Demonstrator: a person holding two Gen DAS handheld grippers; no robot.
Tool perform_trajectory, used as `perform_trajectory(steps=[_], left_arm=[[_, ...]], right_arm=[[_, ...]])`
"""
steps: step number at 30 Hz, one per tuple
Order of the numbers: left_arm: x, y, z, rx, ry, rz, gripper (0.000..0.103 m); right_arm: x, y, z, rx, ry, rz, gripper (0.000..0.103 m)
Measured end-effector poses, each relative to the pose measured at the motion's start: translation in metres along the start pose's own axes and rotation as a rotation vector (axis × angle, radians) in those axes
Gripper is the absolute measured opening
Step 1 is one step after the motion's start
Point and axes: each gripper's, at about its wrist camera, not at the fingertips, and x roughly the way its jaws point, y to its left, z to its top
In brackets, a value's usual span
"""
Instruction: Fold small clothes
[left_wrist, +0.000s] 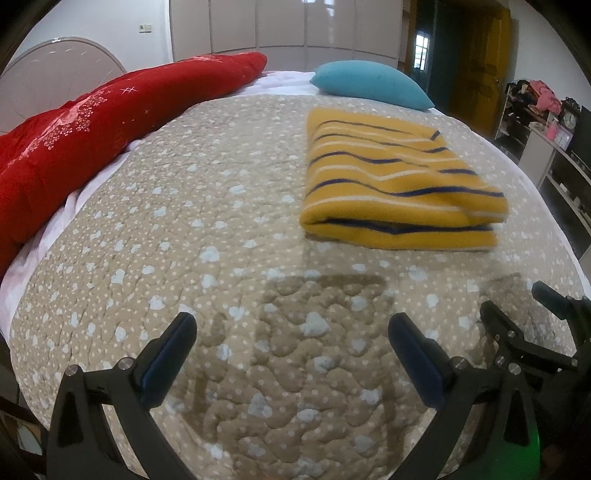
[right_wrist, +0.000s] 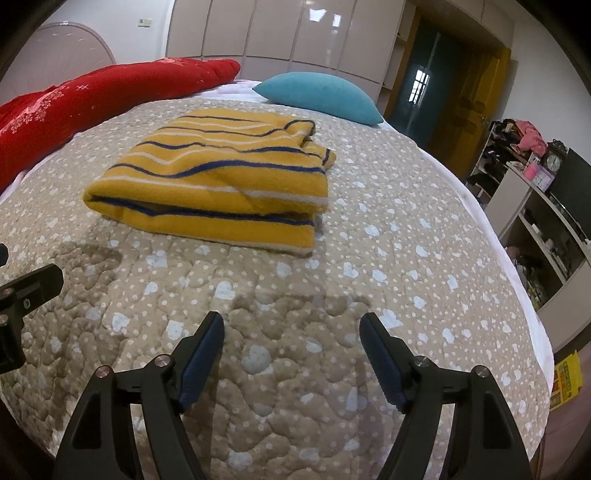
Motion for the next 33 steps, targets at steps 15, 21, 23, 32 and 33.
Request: perform_trajectory(steps=[15,21,23,32,33], left_arm=[[0.022,-0.001,-0.008,0.015,0.079,0.007,0.103],[0.031,0.001,-0.012,0.006,0.095,0.007,0.103],[0.034,0.002,-0.013,0.001,0.098,0.005,0.103],[0.039,0.003,-0.012,-0.009,0.085,0.0,0.103],[0.039,0.004,-0.012,-0.009,0.084,-0.003,0.103]], right_arm=[[0.002,-0.001,0.0,0.006,0.006,0.006,0.081],[0.006,-0.003,-0.001,0.015,0.016,0.012,0.084],[0.008,-0.004,-0.001,0.017,0.019,0.014,0.084],[0.014,-0.009,-0.002,0.042,0.036,0.027,0.088],[0.014,-0.009,-0.002,0.043,0.037,0.028,0.089]])
